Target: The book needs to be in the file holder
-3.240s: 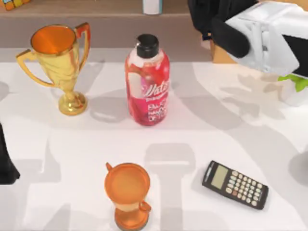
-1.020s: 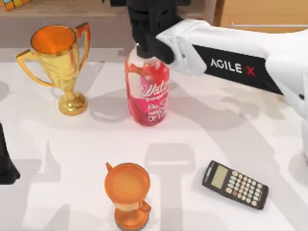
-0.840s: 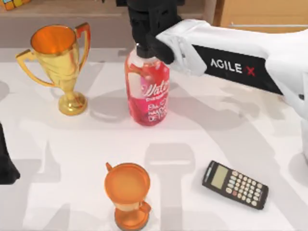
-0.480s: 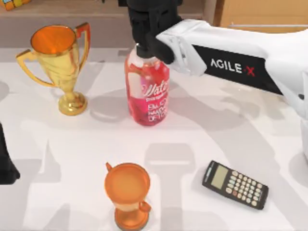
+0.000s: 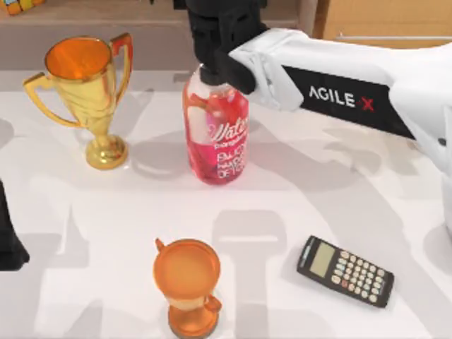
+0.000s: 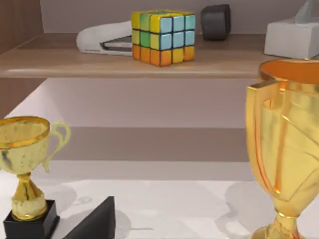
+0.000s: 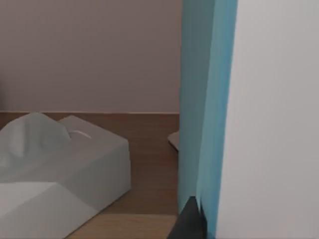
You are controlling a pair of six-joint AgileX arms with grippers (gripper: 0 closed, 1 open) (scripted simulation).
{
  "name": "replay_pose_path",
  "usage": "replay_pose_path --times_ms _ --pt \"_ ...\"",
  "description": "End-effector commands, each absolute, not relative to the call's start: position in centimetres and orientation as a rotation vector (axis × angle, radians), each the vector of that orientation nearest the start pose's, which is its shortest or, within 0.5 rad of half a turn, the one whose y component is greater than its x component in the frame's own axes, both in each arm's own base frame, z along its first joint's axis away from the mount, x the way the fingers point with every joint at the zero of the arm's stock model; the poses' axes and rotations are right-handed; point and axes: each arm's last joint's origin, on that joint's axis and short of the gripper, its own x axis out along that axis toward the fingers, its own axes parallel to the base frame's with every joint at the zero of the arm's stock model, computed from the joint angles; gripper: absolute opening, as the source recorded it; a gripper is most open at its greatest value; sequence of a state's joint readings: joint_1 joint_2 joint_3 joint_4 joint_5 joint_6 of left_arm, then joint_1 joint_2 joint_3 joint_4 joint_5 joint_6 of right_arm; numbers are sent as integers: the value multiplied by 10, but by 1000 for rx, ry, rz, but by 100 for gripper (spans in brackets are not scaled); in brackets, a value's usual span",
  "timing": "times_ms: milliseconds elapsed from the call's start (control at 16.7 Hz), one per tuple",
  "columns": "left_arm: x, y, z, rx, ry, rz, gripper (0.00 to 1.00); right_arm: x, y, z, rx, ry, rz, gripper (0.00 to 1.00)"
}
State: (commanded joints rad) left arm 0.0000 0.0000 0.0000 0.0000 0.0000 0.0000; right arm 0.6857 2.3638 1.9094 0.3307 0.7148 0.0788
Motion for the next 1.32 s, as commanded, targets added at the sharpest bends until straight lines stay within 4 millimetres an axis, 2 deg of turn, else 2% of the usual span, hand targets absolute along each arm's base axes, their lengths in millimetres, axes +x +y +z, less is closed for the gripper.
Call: replay_pose_path --times_ms 180,360,480,600,720,840,960,1320 --pt "106 -1 160 0 0 0 100 423 354 228 39 52 40 0" --pt "106 -1 160 0 0 0 100 399 378 250 130 -26 130 0" --pt "106 -1 160 0 0 0 100 392 380 268 152 -60 151 0" --pt "106 -1 160 0 0 0 100 397 373 275 128 -55 130 0" --pt "106 -1 160 0 0 0 100 412 359 265 70 -5 77 0" --pt "106 -1 160 0 0 0 100 428 345 246 13 59 20 0" --pt "106 -1 160 0 0 0 100 435 339 235 -9 87 -6 0" --pt "106 -1 160 0 0 0 100 428 341 242 11 78 18 0"
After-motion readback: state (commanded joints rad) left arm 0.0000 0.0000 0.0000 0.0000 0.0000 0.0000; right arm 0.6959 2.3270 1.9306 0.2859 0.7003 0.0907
